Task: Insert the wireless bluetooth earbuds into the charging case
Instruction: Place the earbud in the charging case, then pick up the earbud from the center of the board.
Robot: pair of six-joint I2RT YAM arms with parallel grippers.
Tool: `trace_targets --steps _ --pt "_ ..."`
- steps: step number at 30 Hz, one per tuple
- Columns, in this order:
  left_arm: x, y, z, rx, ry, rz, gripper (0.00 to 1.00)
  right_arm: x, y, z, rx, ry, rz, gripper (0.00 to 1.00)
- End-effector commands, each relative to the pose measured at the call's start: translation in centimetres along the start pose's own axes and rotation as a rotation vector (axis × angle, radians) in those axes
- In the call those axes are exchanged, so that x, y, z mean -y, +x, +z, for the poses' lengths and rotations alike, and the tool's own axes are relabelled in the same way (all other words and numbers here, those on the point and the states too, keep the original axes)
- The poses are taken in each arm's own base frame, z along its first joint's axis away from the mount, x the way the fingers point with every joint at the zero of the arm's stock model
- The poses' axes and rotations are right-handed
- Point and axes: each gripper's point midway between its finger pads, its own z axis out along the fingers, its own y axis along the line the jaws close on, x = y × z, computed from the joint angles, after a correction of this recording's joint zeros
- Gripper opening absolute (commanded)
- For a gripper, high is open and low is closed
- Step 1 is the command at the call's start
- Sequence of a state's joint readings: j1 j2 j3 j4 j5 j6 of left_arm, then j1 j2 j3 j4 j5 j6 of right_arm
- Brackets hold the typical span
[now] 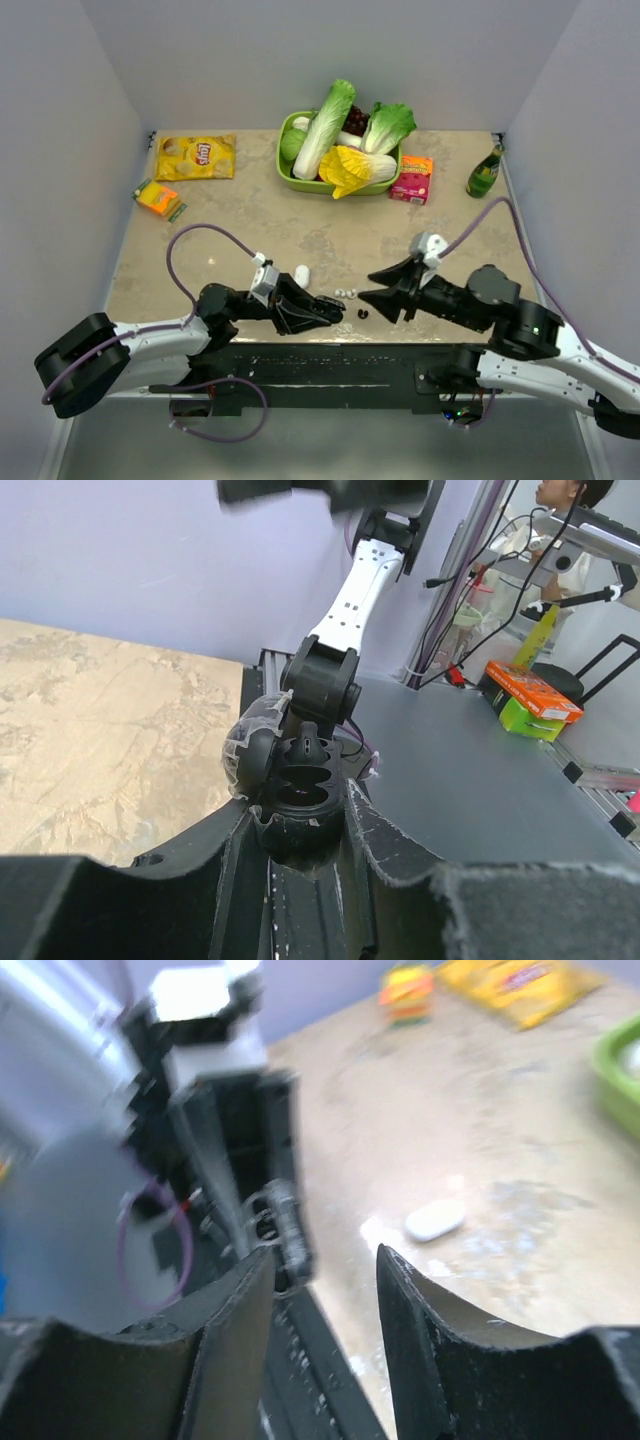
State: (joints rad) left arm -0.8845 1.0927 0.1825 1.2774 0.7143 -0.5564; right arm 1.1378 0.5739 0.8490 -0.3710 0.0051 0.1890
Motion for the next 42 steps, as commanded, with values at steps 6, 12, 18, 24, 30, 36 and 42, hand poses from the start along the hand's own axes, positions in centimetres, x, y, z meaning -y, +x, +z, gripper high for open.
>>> trace_targets --steps 6,12,18,24,30,36,42 --pt "2.4 -4.4 -1.3 0.207 0.032 0.185 0.0 9.1 6.6 -0.7 -0.043 0.584 0.306 0.48" --pt "2.6 -3.6 -2.2 0.207 0.015 0.137 0.0 8.9 14.2 1.3 -0.243 0.617 0.405 0.47" --pt "2.7 -3.0 -3.3 0.217 -0.017 0.113 0.0 8.4 19.9 2.1 -0.356 0.621 0.496 0.31" --pt "2.8 -2.2 -3.7 0.203 -0.019 0.1 0.0 8.3 23.3 3.6 -0.438 0.62 0.503 0.26" --pt "2.7 -1.7 -3.8 0.188 -0.024 0.102 0.0 8.7 24.3 4.2 -0.46 0.631 0.479 0.31" --pt "2.6 -1.3 -3.8 0.173 -0.022 0.1 0.0 9.9 24.9 4.2 -0.48 0.673 0.476 0.3" --pt "2.5 -1.0 -3.8 0.163 -0.024 0.098 0.0 10.7 25.7 3.5 -0.487 0.733 0.519 0.2"
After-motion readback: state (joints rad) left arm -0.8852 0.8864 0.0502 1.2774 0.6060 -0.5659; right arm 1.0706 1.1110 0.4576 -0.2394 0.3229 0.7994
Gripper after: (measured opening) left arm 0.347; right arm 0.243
